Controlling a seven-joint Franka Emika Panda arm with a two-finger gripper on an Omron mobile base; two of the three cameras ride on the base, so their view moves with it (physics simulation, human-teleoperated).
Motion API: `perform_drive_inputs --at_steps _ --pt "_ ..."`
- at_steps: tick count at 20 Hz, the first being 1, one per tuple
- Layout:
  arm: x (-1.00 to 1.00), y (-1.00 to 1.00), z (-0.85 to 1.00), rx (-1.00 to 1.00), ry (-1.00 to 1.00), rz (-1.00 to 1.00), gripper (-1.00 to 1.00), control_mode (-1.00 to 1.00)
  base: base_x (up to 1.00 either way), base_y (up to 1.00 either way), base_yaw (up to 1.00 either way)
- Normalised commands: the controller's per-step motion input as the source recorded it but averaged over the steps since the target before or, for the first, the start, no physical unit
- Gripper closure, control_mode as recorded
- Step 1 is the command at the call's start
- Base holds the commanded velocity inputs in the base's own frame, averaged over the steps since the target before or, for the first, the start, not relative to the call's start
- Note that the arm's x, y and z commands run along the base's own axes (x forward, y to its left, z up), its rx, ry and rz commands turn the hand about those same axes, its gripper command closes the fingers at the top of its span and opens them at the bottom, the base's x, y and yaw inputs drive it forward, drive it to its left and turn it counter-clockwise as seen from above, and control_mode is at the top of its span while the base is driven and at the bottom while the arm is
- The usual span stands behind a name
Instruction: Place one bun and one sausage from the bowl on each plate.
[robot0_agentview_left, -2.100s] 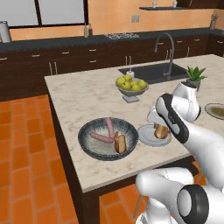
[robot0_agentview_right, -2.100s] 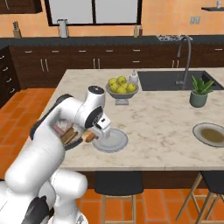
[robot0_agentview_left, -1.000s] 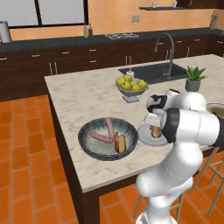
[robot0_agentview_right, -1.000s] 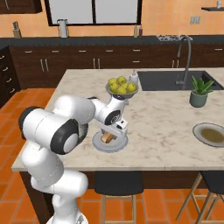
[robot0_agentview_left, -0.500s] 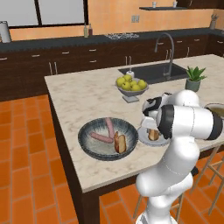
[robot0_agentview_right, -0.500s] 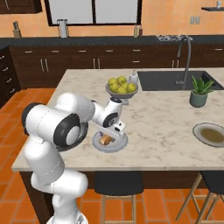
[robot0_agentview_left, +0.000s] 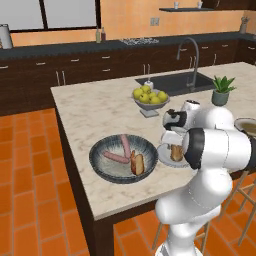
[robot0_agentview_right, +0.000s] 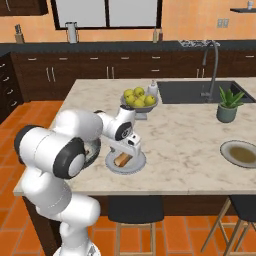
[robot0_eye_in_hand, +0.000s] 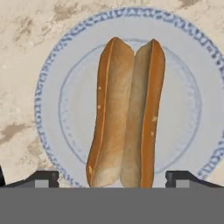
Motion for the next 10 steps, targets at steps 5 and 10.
perform_drive_inputs --at_steps 5,10 --pt "-0.27 0.68 0.78 -0.04 -0.15 0.0 -1.0 -1.0 0.0 0.0 0.0" --pt "-0.18 0.99 0.62 -0.01 -0.11 0.02 -1.0 -1.0 0.0 0.0 0.0"
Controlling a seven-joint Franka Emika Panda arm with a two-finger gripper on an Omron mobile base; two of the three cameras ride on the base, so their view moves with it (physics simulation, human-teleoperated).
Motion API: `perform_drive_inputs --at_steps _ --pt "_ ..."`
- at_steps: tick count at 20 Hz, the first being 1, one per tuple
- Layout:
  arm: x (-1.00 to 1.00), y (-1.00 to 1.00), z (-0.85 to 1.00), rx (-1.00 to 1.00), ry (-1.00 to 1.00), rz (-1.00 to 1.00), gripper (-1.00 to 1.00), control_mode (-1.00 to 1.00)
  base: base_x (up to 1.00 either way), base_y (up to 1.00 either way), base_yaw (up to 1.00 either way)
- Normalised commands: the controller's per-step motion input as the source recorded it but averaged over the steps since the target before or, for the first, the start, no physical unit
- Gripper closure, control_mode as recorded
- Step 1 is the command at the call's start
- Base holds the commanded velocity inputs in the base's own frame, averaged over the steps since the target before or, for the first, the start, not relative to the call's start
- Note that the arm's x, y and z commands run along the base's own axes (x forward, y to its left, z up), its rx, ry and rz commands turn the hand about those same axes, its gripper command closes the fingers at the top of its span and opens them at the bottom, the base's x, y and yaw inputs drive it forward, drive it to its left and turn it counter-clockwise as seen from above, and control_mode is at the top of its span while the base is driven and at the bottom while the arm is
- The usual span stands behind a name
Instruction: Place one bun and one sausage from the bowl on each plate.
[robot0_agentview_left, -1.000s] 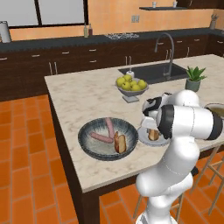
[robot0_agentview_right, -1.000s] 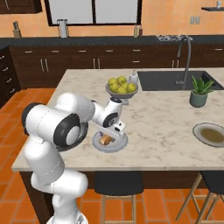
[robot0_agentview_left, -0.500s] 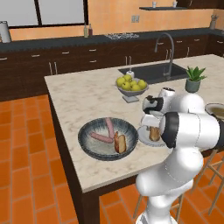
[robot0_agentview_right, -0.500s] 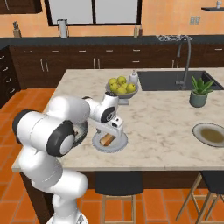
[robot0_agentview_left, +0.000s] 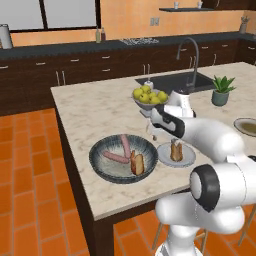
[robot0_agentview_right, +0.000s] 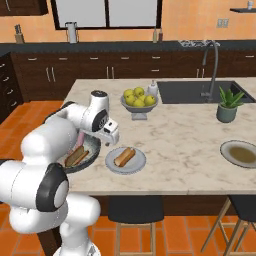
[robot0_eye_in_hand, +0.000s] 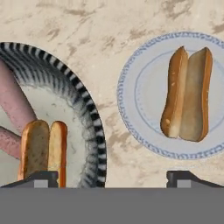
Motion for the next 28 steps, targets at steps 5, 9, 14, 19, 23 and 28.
perform_drive_inputs --at_steps 5,9,14,19,23,28 --pt "-0.01 0.99 0.21 0.0 -0.01 0.1 -1.0 -1.0 0.0 0.0 0.0" --pt "0.18 0.85 0.0 -0.01 0.0 0.16 -1.0 -1.0 0.0 0.0 0.0" --pt "0.63 0.4 -0.13 -0.05 0.01 0.18 -1.0 -1.0 0.0 0.0 0.0" --pt "0.58 0.14 -0.37 -0.08 0.05 0.01 -1.0 -1.0 0.0 0.0 0.0" --pt "0.39 0.11 -0.42 -0.08 0.05 0.0 -1.0 -1.0 0.0 0.0 0.0" --pt "0.39 0.14 -0.36 -0.07 0.04 0.0 -1.0 -1.0 0.0 0.0 0.0"
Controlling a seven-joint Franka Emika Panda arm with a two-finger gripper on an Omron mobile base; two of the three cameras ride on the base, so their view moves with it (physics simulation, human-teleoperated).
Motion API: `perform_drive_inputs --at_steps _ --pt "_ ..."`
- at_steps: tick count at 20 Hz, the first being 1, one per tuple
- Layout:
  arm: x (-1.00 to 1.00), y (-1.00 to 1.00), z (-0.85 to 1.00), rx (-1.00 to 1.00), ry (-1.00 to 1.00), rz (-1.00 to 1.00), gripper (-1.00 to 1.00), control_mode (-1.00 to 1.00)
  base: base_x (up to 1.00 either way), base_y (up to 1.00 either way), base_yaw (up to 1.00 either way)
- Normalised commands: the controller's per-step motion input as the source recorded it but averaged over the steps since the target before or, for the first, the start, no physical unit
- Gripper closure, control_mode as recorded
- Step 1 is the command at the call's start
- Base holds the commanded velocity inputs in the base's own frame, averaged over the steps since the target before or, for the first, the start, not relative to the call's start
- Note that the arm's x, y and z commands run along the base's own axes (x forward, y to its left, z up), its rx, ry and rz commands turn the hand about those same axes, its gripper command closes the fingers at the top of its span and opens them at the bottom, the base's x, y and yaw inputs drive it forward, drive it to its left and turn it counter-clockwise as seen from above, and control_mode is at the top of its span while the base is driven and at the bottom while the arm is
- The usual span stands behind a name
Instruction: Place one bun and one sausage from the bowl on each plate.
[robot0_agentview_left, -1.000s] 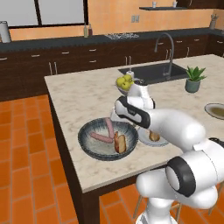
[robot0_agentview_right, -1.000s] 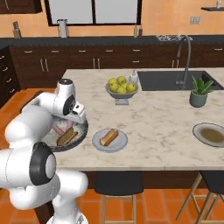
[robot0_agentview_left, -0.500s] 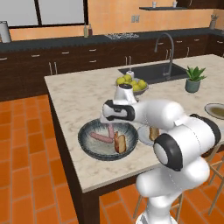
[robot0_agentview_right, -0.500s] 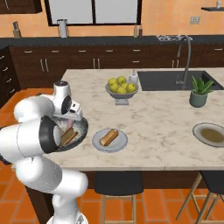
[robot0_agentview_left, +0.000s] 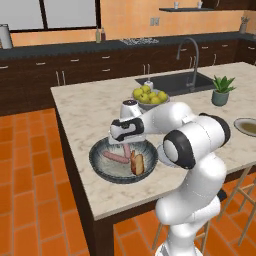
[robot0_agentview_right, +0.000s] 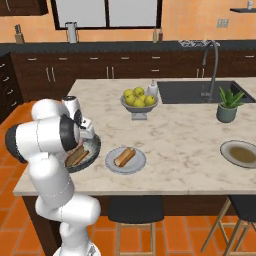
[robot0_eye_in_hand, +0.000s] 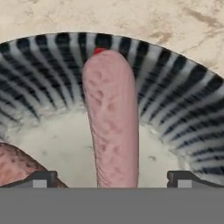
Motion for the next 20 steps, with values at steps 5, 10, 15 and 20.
perform_drive_inputs --at_steps 5,10,15,20 --pt "0.17 0.0 -0.35 -0.03 0.03 0.0 -1.0 -1.0 0.0 0.0 0.0" --pt "0.01 0.0 -0.37 -0.05 0.03 0.0 1.0 -1.0 0.0 0.0 0.0" --pt "-0.15 -0.09 0.09 0.0 -0.01 0.0 1.0 -1.0 0.0 0.0 0.0" --pt "-0.62 -0.29 0.91 0.0 -0.11 0.0 1.0 -1.0 0.0 0.0 0.0"
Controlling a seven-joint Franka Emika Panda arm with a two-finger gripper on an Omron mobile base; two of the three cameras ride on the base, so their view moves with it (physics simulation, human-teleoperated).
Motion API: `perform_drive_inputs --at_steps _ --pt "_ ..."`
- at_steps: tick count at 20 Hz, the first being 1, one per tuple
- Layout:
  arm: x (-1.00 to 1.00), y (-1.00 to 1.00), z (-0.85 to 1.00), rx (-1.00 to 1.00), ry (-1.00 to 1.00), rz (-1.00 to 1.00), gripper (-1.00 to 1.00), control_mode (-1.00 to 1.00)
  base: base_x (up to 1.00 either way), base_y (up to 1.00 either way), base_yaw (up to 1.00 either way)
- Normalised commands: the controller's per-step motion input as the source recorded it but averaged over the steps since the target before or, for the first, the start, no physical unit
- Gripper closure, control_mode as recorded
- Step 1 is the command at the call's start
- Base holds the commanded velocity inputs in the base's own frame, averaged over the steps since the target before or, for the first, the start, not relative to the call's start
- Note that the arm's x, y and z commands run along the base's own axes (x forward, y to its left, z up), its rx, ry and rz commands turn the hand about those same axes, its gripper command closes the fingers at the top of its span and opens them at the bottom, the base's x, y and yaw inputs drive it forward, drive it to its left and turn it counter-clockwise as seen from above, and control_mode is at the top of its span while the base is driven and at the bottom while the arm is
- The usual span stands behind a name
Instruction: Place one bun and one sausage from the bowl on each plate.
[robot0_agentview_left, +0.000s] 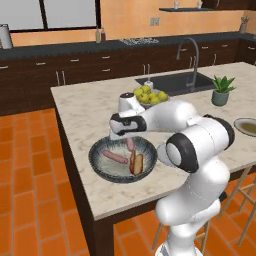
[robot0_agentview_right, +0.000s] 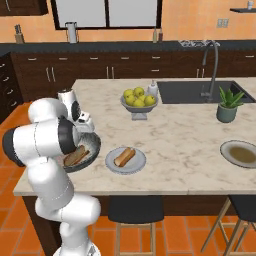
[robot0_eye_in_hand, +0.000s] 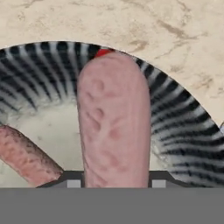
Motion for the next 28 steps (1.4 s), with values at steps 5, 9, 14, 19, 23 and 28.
perform_drive_inputs --at_steps 5,9,14,19,23,28 --pt "-0.6 -0.3 0.99 0.0 -0.08 0.0 1.0 -1.0 0.0 0.0 0.0" --pt "-0.56 -0.67 0.65 0.0 0.0 -0.04 1.0 -1.0 0.0 0.0 0.0" --pt "-0.16 -0.92 0.05 0.01 0.05 -0.09 1.0 -1.0 0.0 0.0 0.0" --pt "0.0 -0.96 -0.01 0.02 0.07 -0.1 1.0 -1.0 0.0 0.0 0.0" --pt "-0.01 -0.81 -0.23 0.02 0.08 -0.08 1.0 -1.0 0.0 0.0 0.0" --pt "0.0 -0.64 -0.42 0.02 0.1 -0.05 1.0 -1.0 0.0 0.0 0.0"
